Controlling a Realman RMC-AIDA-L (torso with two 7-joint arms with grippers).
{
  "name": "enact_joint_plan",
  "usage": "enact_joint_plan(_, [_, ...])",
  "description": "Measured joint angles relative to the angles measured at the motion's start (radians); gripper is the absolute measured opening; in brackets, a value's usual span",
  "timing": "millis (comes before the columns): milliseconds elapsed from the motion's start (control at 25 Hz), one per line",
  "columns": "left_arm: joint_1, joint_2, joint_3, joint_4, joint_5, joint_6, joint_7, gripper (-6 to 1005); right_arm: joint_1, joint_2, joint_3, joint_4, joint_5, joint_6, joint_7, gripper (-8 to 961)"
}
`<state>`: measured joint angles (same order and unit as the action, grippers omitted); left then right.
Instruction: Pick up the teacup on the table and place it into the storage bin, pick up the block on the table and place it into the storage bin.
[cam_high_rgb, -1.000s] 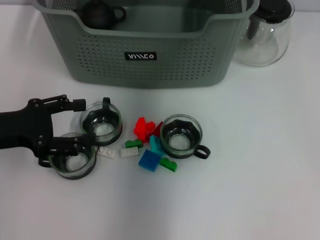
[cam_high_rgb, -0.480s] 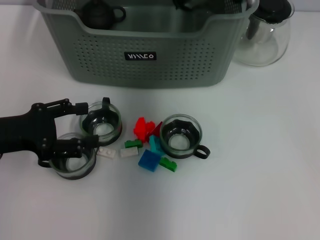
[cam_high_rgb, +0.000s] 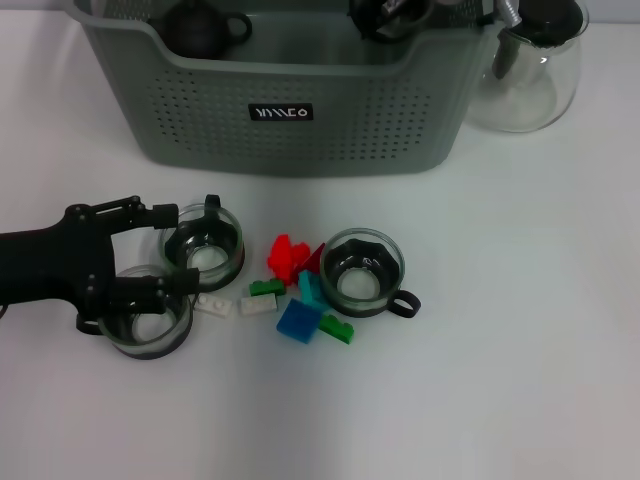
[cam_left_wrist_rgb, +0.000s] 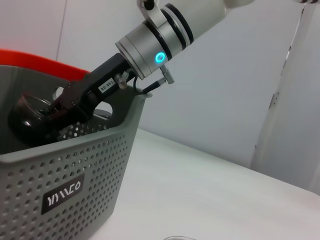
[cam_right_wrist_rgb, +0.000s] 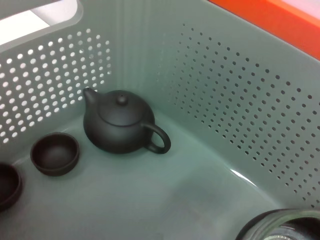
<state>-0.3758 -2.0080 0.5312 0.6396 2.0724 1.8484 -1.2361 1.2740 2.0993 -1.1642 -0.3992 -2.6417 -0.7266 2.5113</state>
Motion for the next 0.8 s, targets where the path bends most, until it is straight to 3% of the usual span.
enact_joint_plan(280, [0.000,0.000,-0.003,0.000,0.000,0.000,0.000,896,-0.007,0.000,0.000,-0.003,-0.002,-0.003,0.005,109])
enact_joint_plan(440, [0.001,0.000,-0.003,0.000,0.000,0.000,0.000,896,-0.069,0.000,0.015,-0.122,0.049,-0.006,0.005,128])
enact_joint_plan(640, [0.004,0.001,-0.004,0.002,-0.003,0.000,0.001,895,-0.306,-0.001,0.011,-0.533,0.329,-0.044,-0.068,316])
enact_joint_plan(800, [-0.002,0.003,-0.003,0.002,-0.006,-0.001,0.000,895,-0.544,-0.008,0.022,-0.812,0.811,-0.189,-0.391,506])
